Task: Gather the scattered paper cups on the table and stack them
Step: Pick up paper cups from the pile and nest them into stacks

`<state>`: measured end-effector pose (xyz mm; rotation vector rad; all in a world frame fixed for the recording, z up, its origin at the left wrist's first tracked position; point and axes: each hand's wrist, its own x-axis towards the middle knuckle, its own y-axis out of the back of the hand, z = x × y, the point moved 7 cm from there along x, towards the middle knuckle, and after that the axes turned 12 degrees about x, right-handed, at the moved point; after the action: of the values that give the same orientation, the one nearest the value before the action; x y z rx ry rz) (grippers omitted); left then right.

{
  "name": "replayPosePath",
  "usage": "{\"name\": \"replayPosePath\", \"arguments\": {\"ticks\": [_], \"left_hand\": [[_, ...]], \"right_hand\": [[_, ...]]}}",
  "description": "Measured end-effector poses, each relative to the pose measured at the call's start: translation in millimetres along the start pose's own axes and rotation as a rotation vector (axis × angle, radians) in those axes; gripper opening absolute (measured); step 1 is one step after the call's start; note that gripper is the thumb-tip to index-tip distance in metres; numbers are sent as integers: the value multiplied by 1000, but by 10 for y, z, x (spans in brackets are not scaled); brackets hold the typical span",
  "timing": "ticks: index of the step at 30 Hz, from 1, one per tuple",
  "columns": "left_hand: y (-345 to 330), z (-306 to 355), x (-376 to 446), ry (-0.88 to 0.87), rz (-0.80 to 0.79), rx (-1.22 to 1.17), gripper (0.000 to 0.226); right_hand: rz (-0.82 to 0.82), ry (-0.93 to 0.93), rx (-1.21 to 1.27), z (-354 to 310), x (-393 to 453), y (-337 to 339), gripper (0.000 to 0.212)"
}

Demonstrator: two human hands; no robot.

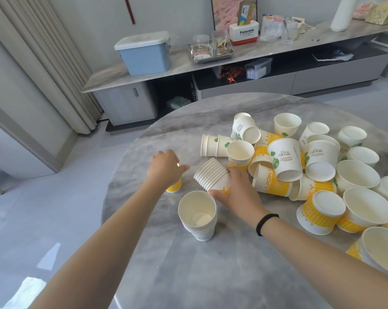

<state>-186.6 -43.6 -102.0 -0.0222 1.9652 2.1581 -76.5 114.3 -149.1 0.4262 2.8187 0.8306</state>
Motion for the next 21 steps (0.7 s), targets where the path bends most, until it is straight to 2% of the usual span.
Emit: {"name": "replayPosePath", "arguments": {"ticks": [2,4,7,9,11,14,16,18,21], "left_hand": [[-104,-56,-29,14,-29,153,44],[-126,-61,-53,22,-8,125,39],[-4,-91,-34,69,79,-248,29],[31,-21,-33,32,51,-481,27],[55,35,-67,0,49,-555,28],[191,-43,-82,31,187,-627,24],[186,-51,-41,0,114,-743,23],[101,31,-59,-61,-70,-811,21],[60,132,-143,-157,-149,-688,25]], "right_hand": [[-9,-9,-5,20,-13,-15,70],[-19,-12,-4,33,-23,-19,71],[-28,-3,-10,34,-25,-3,73],[-28,5,-18,39,-1,9,72],[-27,4,-11,50,31,23,71],[-34,12,-26,37,65,13,72],[-38,29,13,0,91,-30,74],[-56,47,84,-60,145,-101,76],[-93,74,207,-169,272,-199,73]]}}
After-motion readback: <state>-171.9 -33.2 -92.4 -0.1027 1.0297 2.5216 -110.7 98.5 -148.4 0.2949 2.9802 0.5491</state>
